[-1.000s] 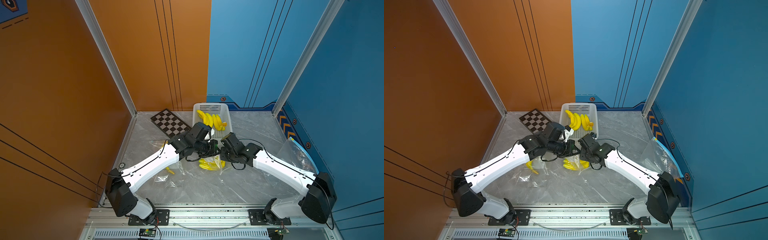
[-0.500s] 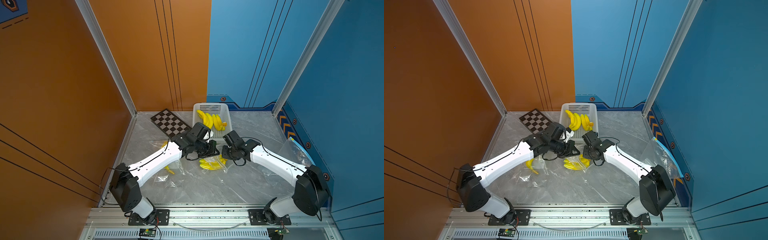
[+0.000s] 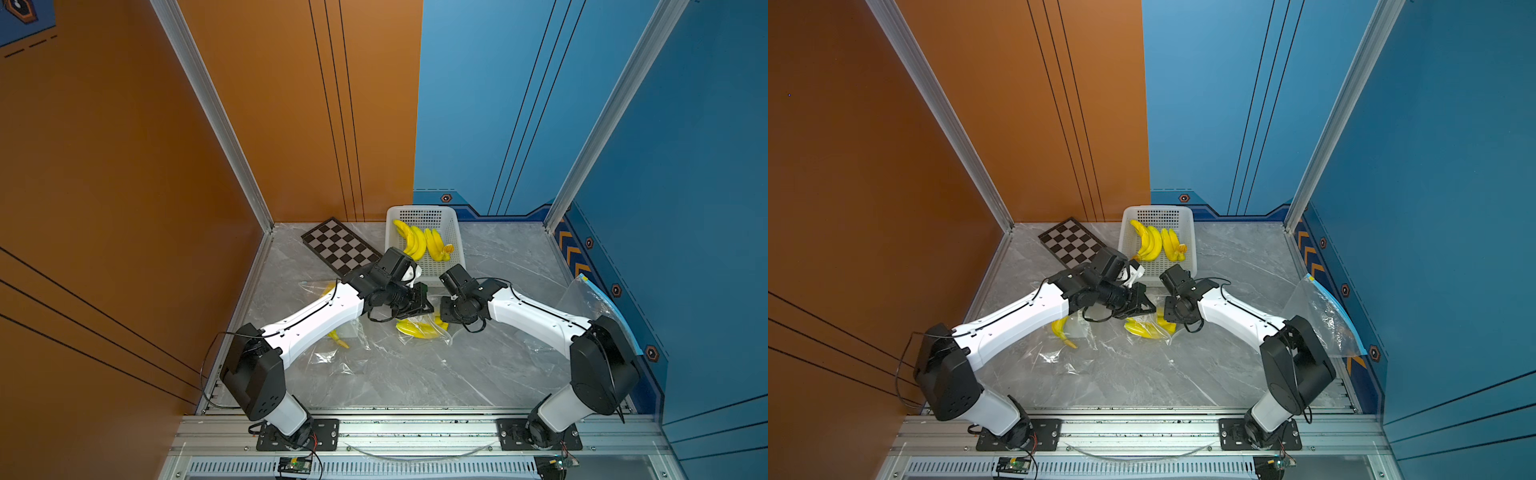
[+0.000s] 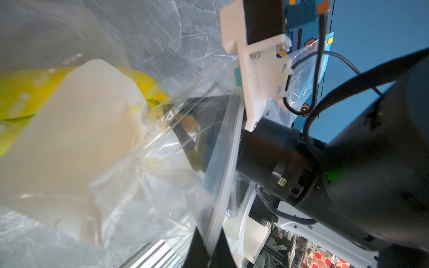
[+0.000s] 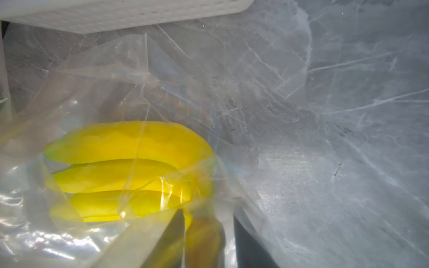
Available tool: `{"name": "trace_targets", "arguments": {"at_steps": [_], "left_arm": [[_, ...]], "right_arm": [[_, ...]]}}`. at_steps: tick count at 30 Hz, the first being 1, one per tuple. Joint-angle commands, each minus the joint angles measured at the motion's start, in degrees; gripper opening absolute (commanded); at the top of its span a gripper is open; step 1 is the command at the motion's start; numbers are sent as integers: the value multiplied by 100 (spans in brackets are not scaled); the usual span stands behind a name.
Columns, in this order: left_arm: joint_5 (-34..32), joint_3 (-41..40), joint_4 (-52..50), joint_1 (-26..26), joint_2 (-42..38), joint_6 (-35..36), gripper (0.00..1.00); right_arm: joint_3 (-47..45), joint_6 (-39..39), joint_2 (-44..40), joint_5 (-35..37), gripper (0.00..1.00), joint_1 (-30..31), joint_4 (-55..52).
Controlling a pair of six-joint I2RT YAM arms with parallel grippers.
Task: Open the zip-top bag and take out the banana
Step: Pick up the banana from the zipper food storage bag.
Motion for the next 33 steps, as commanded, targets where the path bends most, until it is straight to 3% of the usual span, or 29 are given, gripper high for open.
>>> {"name": "trace_targets", "arguments": {"at_steps": [1, 10, 12, 13, 14, 25, 33], "left_arm": [[155, -100, 36, 91, -6, 120, 0], [225, -66, 34, 157, -91, 111, 0], [279, -12, 34, 216, -167, 103, 28], [295, 7, 34, 263, -217, 94, 57], [329, 10, 34, 319, -283, 96, 99], [835, -1029, 40, 1955, -1670, -48, 98], [1458, -1427, 1308, 1601, -1434, -591, 98]], "right_arm": [[148, -9, 122, 7, 22, 16, -63], [1049, -317, -289, 489, 15, 238, -1194], [1060, -315, -527, 507, 15, 197, -1364], [1029, -313, -660, 509, 15, 153, -1429], [981, -312, -775, 481, 15, 98, -1455], [320, -579, -2196, -49, 14, -586, -1228], [364, -721, -2321, -580, 14, -709, -1095]]}}
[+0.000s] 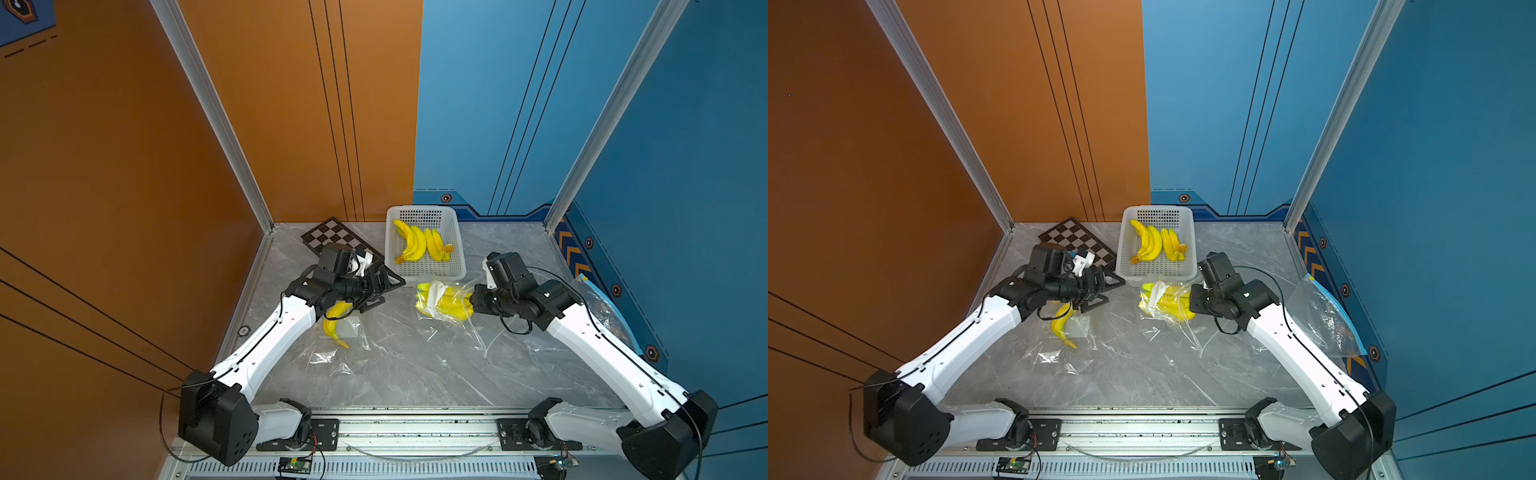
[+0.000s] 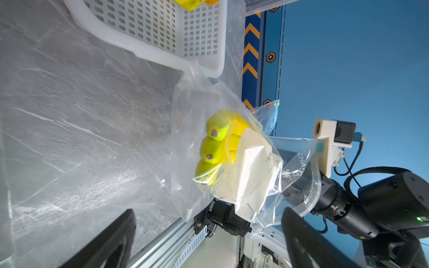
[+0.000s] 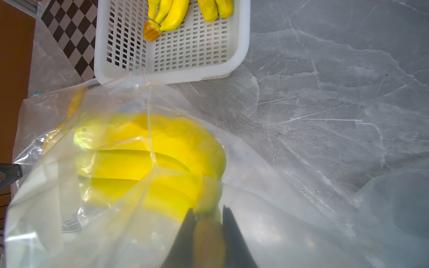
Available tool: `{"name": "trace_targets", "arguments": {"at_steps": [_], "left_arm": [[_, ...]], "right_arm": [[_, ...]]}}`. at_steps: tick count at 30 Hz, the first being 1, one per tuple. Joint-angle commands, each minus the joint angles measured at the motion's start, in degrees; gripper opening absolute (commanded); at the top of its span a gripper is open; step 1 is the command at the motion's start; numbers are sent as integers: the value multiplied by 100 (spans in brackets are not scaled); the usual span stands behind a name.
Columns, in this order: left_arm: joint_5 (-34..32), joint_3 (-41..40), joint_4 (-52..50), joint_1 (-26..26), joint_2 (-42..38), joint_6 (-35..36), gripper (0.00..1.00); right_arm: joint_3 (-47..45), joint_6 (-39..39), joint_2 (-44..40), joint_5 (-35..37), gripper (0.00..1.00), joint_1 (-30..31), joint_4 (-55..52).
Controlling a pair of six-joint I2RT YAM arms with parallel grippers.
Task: Open the zip-top bag and take out the banana
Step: Pick up the banana from the zipper food storage bag.
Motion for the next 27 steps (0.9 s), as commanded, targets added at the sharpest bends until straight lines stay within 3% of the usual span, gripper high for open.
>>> {"name": "trace_targets", "arguments": {"at_steps": [1, 13, 15, 20, 27], "left_arm": [[460, -139, 681, -146, 68, -289, 98], [326, -823, 1837, -631, 283, -712, 100], [324, -806, 1999, -631, 355, -760, 90], [384, -754, 2199, -603, 534, -878, 42], [448, -779, 2263, -508, 474, -960, 45]], "right_arm": [[19, -51, 3, -247, 14, -73, 107], [26, 512, 94, -821, 14, -271, 416], [53, 524, 112, -876, 14, -271, 404], [24, 562, 96, -925, 14, -271, 407], [-99, 550, 94, -897, 14, -328, 406]]}}
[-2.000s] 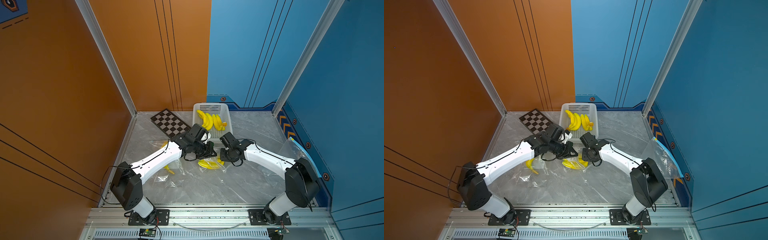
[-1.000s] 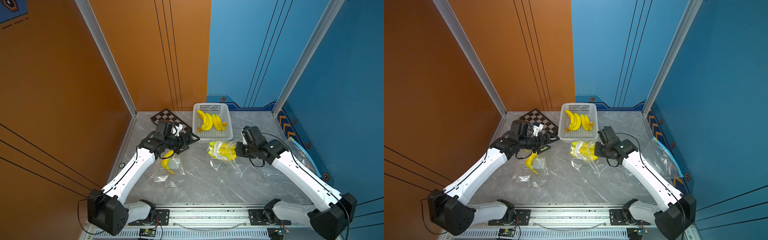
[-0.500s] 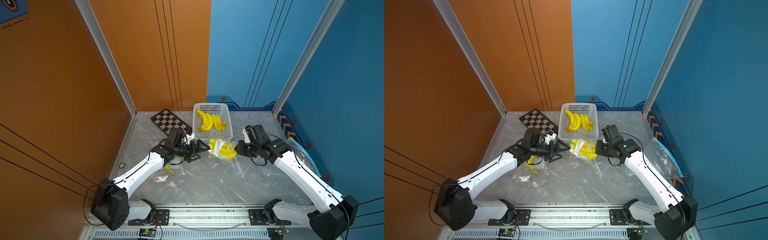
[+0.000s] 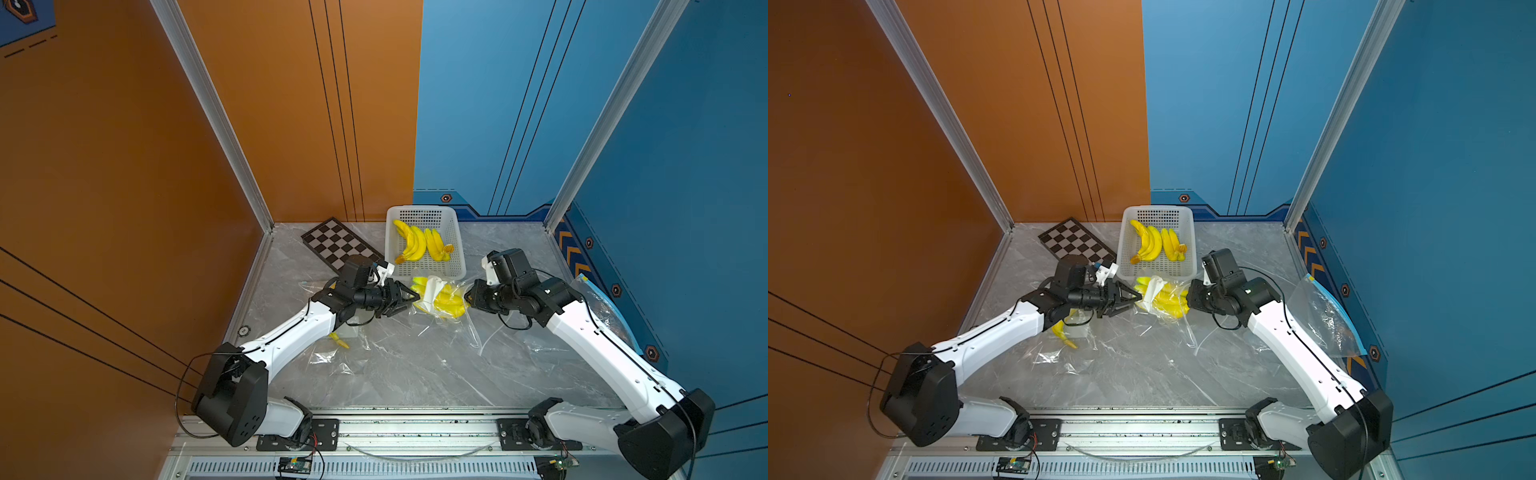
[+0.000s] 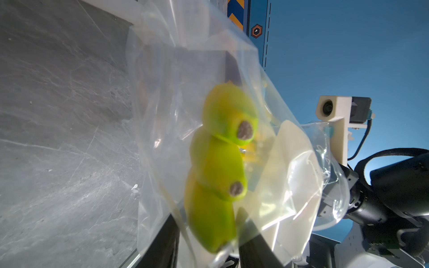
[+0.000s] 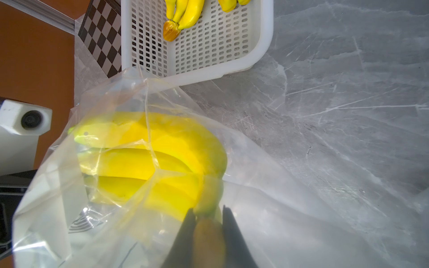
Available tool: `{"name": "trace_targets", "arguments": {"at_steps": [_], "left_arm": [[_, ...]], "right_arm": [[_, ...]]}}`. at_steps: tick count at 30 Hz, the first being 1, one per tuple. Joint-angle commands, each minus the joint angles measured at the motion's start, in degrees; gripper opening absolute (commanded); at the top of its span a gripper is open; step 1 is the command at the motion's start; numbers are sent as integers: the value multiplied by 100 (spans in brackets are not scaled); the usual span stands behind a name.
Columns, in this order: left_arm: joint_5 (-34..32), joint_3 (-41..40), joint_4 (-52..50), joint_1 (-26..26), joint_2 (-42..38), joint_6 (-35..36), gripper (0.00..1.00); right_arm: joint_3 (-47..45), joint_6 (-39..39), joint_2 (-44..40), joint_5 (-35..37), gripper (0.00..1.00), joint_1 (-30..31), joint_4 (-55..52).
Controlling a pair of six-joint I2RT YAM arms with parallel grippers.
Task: Open the zip-top bag and take out the banana
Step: Pick up the banana from the zipper food storage bag.
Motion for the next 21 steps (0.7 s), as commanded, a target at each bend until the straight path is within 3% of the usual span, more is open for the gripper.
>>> {"name": "trace_targets", "arguments": {"at_steps": [1, 2, 3, 16, 18, 21], "left_arm": [[218, -9, 192, 58, -27, -88, 55], [298, -12, 226, 31, -3, -97, 71], [353, -28, 226, -17, 6, -70, 99], [316, -471, 297, -245, -266, 233, 99], [385, -407, 297, -252, -181, 282, 89], [415, -364, 297, -236, -69, 291, 53]], "right_arm": [[-80, 82, 24, -97, 14, -77, 107], [-105, 115, 33, -104, 14, -103, 113], [-101, 174, 46, -112, 14, -137, 114], [56, 718, 244, -442, 13, -336, 164], [73, 787, 269, -491, 13, -319, 217], [157, 816, 323, -513, 13, -259, 223]]}}
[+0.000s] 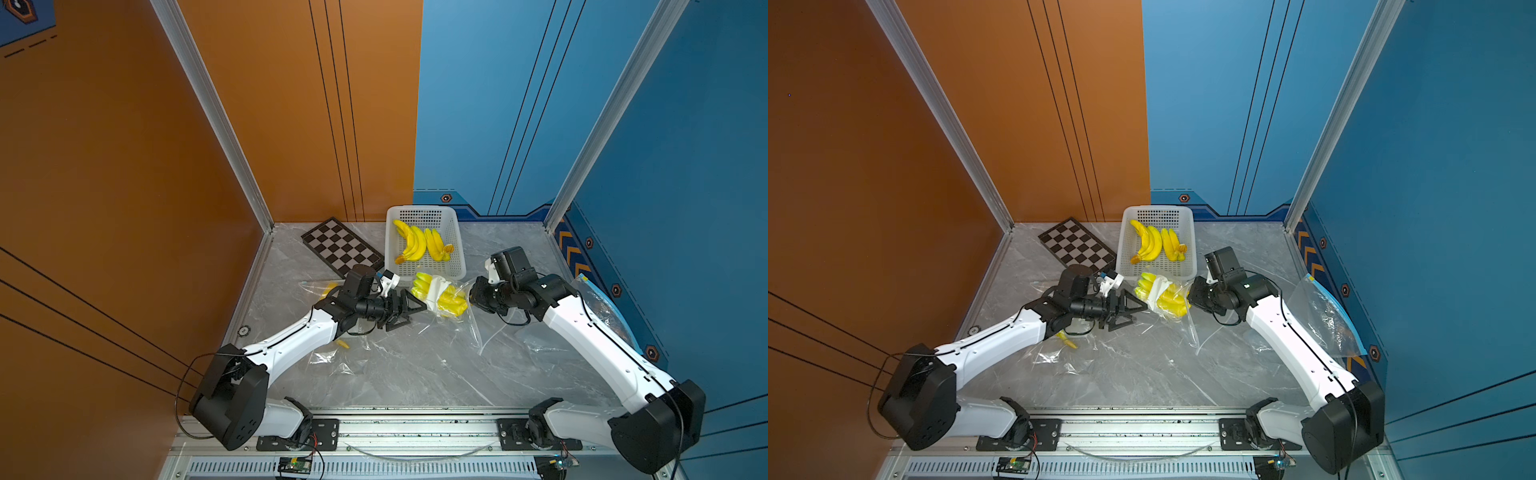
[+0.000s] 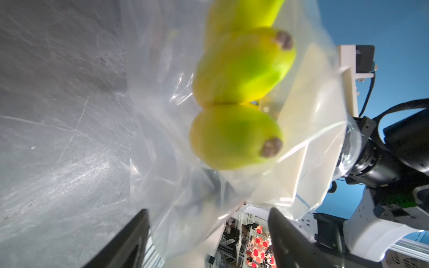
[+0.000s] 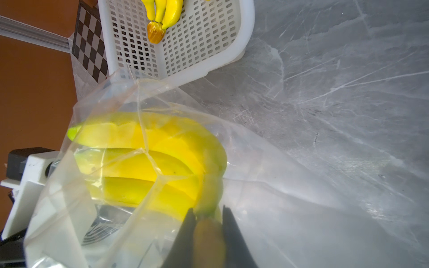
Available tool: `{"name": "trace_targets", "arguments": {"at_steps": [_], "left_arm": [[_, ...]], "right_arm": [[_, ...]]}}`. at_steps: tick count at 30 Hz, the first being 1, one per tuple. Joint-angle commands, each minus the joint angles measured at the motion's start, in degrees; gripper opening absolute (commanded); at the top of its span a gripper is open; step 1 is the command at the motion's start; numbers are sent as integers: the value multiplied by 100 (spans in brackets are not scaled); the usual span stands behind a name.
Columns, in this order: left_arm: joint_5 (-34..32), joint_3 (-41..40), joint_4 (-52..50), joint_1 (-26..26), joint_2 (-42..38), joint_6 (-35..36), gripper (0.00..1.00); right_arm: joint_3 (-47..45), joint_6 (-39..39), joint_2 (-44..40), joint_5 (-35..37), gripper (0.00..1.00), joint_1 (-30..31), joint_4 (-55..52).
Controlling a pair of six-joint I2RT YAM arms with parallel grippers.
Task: Open the zip-top bag and take out the banana
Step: Pick up the banana from the zipper food storage bag.
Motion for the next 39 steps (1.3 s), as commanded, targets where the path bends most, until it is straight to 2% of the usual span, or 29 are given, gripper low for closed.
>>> {"name": "trace_targets", "arguments": {"at_steps": [1, 2, 5, 7, 10, 12, 16, 20, 25, 33, 39], "left_arm": [[136, 110, 79, 19, 47, 156, 43], [119, 95, 79, 42, 60, 152, 35], [68, 19, 72, 154, -4, 150, 24], [-18, 36, -273, 259, -64, 293, 19], [-653, 420, -1961, 435, -226, 1165, 10], [-1298, 729, -3123, 519, -280, 1770, 0], [-2063, 828, -4119, 812, -318, 2214, 0], [-2649, 948, -4545, 993, -310, 2524, 0], [-2704, 970, -4627, 1225, -174, 2661, 0], [-2463, 1058, -4637, 1444, -16, 2810, 1], [-2349, 1222, -4638, 1457, 163, 2902, 1]], "right_arm": [[213, 187, 74, -143, 13, 55, 160], [223, 199, 90, -159, 13, 68, 155], [250, 217, 134, -227, 13, 104, 151], [271, 205, 156, -280, 13, 112, 108], [466, 36, 206, -202, 13, 121, -251], [653, -130, 243, -68, 13, 121, -585], [931, -375, 343, 8, 13, 105, -1121], [1099, -508, 402, 25, 14, 101, -1616], [1284, -610, 307, 98, 14, 69, -2026], [2906, -1693, 321, 1051, 14, -477, -4525], [3893, -2136, 329, 1475, 14, -995, -5498]]}}
